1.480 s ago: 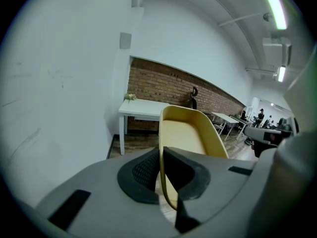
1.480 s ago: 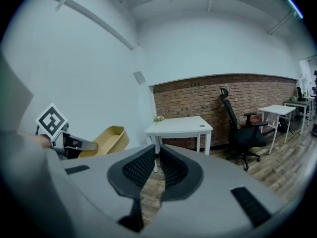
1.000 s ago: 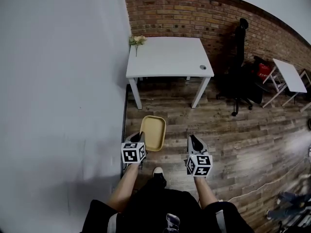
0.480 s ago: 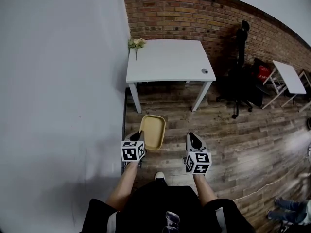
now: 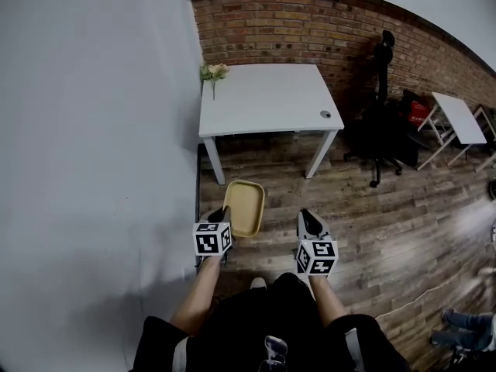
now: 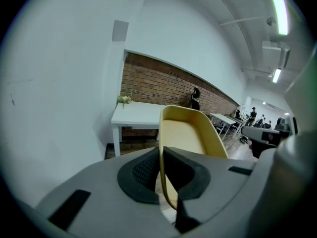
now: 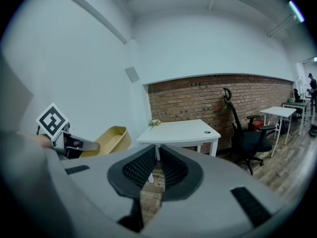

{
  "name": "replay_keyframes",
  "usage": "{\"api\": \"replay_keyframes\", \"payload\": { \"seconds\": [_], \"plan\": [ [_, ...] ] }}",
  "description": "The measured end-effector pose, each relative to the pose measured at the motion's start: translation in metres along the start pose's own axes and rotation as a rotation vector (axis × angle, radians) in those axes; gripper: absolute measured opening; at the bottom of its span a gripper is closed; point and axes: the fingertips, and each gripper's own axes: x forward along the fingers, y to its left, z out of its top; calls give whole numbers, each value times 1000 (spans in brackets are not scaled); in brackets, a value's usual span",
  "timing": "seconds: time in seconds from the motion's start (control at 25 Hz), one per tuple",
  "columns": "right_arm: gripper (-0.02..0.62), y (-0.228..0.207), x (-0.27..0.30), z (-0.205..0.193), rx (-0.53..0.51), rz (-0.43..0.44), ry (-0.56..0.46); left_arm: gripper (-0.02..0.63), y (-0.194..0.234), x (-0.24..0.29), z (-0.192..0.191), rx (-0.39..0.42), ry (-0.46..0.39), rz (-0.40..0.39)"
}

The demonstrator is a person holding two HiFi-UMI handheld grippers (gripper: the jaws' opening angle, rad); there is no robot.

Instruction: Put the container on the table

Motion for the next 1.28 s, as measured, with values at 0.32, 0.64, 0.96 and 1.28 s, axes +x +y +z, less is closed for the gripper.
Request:
{"api": "replay_keyframes", "payload": {
  "seconds": [0.32, 0.64, 0.96, 1.28],
  "plan": [
    [26, -5, 10, -2, -1, -19, 31, 21, 4, 13, -9, -24, 22, -15],
    [26, -15, 32, -4, 11, -1, 36, 21, 7, 37, 1, -27, 26, -9],
    [26, -31, 80, 7, 23, 16, 35, 21, 21, 76, 23, -23, 42, 7],
    [26, -58, 138, 31, 19, 35, 51, 21, 28, 127, 62, -30, 53, 17]
  ]
}}
